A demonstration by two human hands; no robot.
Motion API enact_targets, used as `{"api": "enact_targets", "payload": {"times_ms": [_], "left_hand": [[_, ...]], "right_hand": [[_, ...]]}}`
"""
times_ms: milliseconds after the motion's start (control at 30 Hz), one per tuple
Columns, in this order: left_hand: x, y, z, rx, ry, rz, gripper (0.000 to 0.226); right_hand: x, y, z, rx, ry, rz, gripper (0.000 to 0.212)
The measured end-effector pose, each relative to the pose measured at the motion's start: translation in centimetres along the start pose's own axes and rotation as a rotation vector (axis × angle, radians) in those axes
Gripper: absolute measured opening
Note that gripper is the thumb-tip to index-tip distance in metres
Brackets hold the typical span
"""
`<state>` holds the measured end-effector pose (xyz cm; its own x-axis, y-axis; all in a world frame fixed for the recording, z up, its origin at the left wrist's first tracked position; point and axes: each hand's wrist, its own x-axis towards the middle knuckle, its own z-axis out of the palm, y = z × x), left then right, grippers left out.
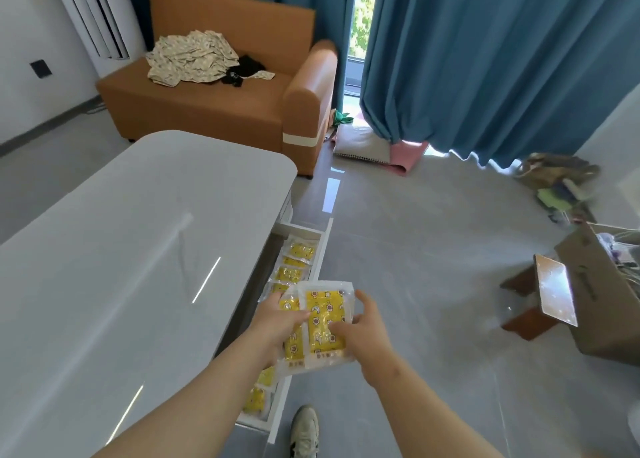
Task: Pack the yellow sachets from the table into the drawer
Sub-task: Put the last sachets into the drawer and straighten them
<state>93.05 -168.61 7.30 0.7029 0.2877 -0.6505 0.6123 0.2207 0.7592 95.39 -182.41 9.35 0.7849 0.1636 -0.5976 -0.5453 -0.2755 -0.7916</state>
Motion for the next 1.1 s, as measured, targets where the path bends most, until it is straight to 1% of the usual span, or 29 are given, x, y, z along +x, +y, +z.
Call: {"api": "enact_targets", "payload": {"times_ms": [33, 133, 167, 233, 300, 400, 500, 633, 700, 867, 967, 1100], "left_hand": [[1.3, 1.1, 0.2, 0.005, -0.004, -0.004, 0.030], [5.1, 4.5, 1.2, -0.024, -0.024, -0.037, 0.010], [6.2, 5.6, 1.5, -0.047, -0.023, -0.055, 0.008], [8.4, 7.7, 2.0, -0.063, -0.016, -0.066, 0.009], [10.5, 9.3, 1.9, -0.049, 0.024, -0.052, 0.013], [13.5, 10.5, 1.0, 0.002, 0.173, -0.056, 0.020], [16.2, 10.8, 0.4, 0.023, 0.305, -0.107, 0.027], [20.3, 11.3, 0.8, -0.092, 0.481, -0.163, 0.024], [21.8, 11.8, 1.4, -0.148, 0.570, -0.206, 0.022], [25.0, 11.5, 2.6, -0.259, 0.727, -0.325, 0.020], [26.2, 10.4, 3.1, -0.323, 0.761, -0.408, 0.019], [27.8, 8.6, 2.6, -0.328, 0.833, -0.466, 0.013]], "right_hand": [[1.3, -1.1, -0.3, -0.002, -0.010, 0.003, 0.067], [5.2, -4.6, -1.1, -0.032, -0.040, 0.019, 0.049], [6.6, -5.5, -1.5, -0.040, -0.041, 0.024, 0.043], [9.7, -7.3, -2.1, -0.029, -0.025, 0.035, 0.027], [12.8, -8.8, -2.5, -0.006, -0.009, 0.059, 0.018], [17.3, -10.2, -2.8, -0.068, -0.012, 0.078, 0.016], [22.1, -11.5, -2.8, -0.189, -0.080, 0.067, 0.015], [29.0, -14.1, -2.2, -0.338, -0.230, 0.059, 0.016], [32.2, -15.4, -2.0, -0.434, -0.310, 0.070, 0.012], [39.0, -17.2, -1.5, -0.598, -0.445, 0.065, 0.012], [42.7, -17.0, -0.5, -0.721, -0.508, 0.064, 0.013], [46.6, -16.4, 1.3, -0.874, -0.600, 0.022, 0.018]]}}
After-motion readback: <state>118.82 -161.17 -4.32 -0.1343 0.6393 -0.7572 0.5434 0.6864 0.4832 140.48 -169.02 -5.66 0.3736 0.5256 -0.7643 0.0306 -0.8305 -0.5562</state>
